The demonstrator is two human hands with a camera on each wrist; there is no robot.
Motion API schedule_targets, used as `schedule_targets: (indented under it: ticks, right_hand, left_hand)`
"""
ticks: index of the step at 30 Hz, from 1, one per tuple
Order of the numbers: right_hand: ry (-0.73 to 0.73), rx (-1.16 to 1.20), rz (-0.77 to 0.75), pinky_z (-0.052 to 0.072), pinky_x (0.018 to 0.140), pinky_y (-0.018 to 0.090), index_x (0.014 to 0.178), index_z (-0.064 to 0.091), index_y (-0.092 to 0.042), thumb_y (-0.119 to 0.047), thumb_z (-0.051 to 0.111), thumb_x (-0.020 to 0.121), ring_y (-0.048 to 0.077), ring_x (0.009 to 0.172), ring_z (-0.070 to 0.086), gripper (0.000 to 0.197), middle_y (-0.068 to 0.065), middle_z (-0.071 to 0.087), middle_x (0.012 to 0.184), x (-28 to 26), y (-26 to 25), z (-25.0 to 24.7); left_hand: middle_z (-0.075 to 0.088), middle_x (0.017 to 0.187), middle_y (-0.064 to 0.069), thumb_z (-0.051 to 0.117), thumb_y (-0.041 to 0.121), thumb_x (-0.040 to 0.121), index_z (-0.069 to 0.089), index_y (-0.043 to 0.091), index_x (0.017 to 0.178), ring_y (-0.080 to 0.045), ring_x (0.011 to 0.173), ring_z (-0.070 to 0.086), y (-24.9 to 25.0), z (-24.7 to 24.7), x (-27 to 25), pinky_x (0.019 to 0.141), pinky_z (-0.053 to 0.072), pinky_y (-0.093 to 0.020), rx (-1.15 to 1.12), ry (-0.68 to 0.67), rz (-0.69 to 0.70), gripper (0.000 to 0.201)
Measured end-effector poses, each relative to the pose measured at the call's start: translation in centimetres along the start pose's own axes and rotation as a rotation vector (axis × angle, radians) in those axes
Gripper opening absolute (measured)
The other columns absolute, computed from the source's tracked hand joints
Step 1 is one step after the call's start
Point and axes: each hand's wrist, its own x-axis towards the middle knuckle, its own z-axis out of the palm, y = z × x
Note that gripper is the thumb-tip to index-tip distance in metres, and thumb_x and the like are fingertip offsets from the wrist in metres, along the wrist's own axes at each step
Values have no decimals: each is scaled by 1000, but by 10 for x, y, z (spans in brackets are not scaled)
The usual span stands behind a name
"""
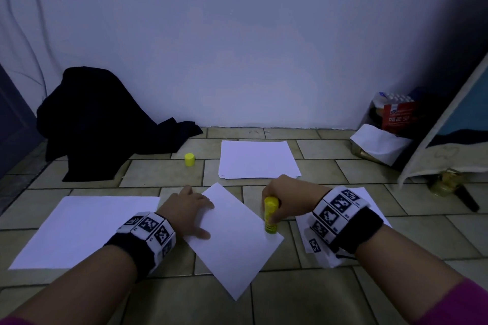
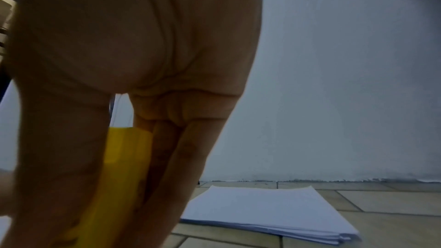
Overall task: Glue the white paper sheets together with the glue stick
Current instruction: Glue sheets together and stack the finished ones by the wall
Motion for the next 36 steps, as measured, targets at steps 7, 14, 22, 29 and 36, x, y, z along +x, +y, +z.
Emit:
schedule_targets:
  ticks: [7,14,22,29,36]
  right_hand:
    - [-7,104,128,56,70,35,82,64,-9,-26,81,72,16,68,63,27,7,67,79,-2,19,-17]
    - [391,1608,152,60,73,29,89,53,1,6,58,87,27,77,71,7,21,61,94,14,34,-16]
    - [180,1725,159,56,54,24,91,63,-3,-9,57,92,16,61,68,8,10,70,78,68,-7,9]
    - [386,769,205,54,85,39,89,61,-10,-8,78,71,28,94,63,25,13,67,101,128,-52,0]
    - [417,528,103,51,81,33,112,61,-4,-4,67,78,27,101,60,34,8,67,105,161,-84,0]
  left_hand:
    - [41,141,8,60,34,92,43,36,138,-15,124,32,-12,1,-2,101,35,-29,-55,5,35,49]
    - [17,153,-1,56,53,89,33,37,141,-20,141,18,-10,15,-16,111,24,-39,-39,25,-59,59]
    - [-23,159,5,33,47,101,-12,25,153,-16,147,-19,-11,36,-14,113,-6,-60,-109,-170,-104,72]
    - [-37,151,7,26,51,102,-23,19,150,-14,144,-26,-11,44,-12,113,-10,-59,-127,-207,-114,75]
    - [-34,154,2,28,50,101,-23,16,149,-14,145,-24,-11,45,-11,113,-9,-58,-128,-211,-136,78]
